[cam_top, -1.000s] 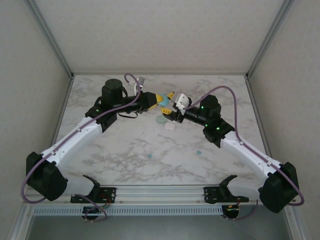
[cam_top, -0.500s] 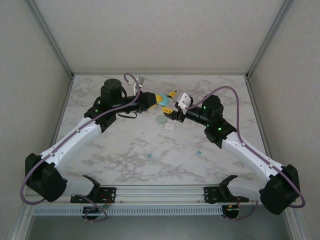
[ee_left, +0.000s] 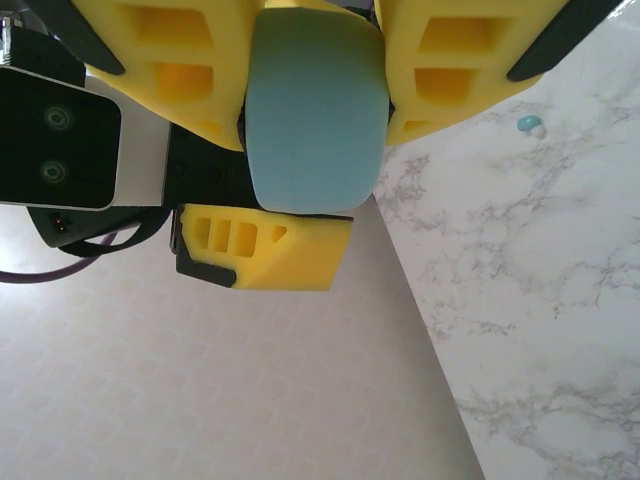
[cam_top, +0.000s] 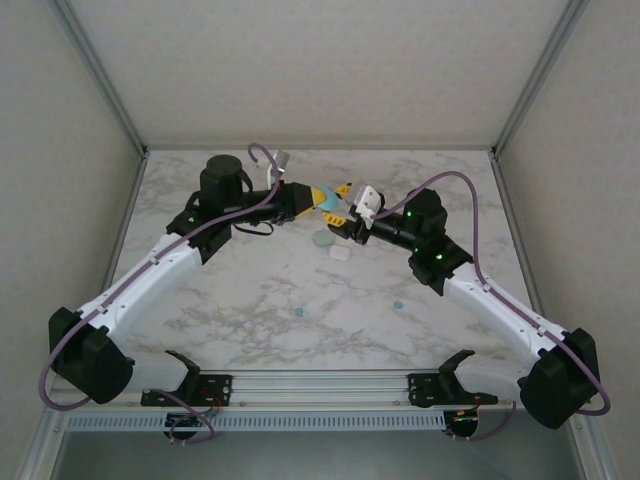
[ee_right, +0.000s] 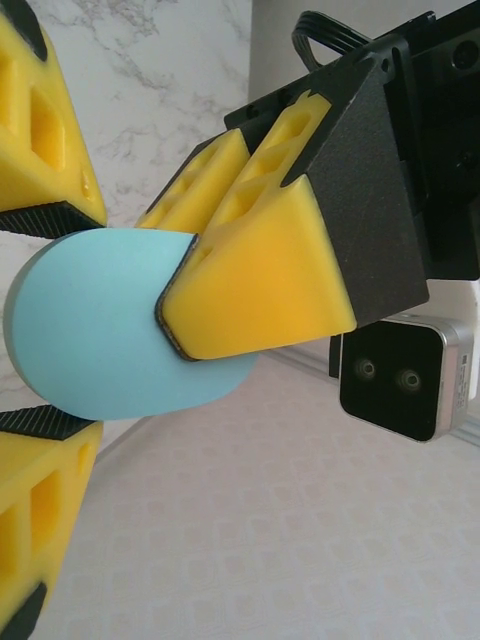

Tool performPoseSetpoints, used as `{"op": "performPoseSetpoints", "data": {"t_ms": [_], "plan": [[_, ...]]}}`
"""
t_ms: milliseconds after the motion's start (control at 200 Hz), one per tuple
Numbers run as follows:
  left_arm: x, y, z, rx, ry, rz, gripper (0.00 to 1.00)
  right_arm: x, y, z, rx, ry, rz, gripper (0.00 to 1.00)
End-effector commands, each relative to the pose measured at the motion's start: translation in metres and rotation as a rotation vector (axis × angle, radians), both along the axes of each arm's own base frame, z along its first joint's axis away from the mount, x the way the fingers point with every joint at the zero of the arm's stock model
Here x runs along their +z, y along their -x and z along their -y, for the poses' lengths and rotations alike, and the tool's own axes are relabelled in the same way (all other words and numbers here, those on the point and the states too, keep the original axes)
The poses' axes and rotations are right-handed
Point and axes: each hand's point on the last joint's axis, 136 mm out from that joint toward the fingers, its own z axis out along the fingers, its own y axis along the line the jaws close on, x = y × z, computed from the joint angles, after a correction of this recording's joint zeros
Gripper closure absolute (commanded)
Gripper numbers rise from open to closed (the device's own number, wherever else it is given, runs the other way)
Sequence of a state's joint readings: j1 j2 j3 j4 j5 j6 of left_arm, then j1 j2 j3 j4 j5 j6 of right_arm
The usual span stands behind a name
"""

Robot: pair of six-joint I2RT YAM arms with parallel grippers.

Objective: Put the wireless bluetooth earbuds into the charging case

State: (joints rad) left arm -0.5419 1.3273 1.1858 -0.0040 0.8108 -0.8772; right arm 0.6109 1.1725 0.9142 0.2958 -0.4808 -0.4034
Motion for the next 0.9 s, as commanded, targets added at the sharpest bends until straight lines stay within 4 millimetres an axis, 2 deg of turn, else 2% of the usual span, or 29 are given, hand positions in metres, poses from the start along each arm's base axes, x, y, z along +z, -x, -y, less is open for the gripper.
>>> {"op": "performPoseSetpoints", "data": {"t_ms": [0, 70, 240, 440, 571, 631, 696, 796, 896], "plan": [[0.017, 0.009, 0.001, -0.037, 0.015, 0.049, 0.85, 0.021, 0.001, 0.001, 0.009, -0.041, 0.043, 0.50], [0.015, 0.009, 0.001, -0.037, 0.011, 0.047, 0.85, 0.022, 0.000, 0.002, -0.003, -0.050, 0.047, 0.46], [0.014, 0.009, 0.001, -0.037, 0.007, 0.048, 0.85, 0.024, -0.001, 0.004, -0.014, -0.056, 0.053, 0.45], [0.013, 0.009, 0.001, -0.034, 0.002, 0.044, 0.83, 0.021, 0.002, 0.001, 0.012, -0.046, 0.039, 0.56], [0.012, 0.008, -0.002, -0.016, -0.014, 0.068, 0.71, 0.018, 0.006, 0.000, 0.035, -0.040, 0.014, 0.61], [0.010, 0.006, -0.005, 0.007, -0.039, 0.087, 0.51, 0.015, 0.011, -0.001, 0.061, -0.023, -0.014, 0.62], [0.013, 0.008, -0.007, 0.011, -0.050, 0.131, 0.48, 0.013, 0.016, -0.002, 0.086, -0.001, -0.063, 0.64], [0.013, 0.006, -0.015, 0.038, -0.098, 0.220, 0.32, 0.007, 0.023, -0.002, 0.135, 0.033, -0.159, 0.65], [0.017, 0.007, -0.023, 0.028, -0.131, 0.373, 0.25, 0.006, 0.028, -0.001, 0.193, 0.036, -0.264, 0.66]]}}
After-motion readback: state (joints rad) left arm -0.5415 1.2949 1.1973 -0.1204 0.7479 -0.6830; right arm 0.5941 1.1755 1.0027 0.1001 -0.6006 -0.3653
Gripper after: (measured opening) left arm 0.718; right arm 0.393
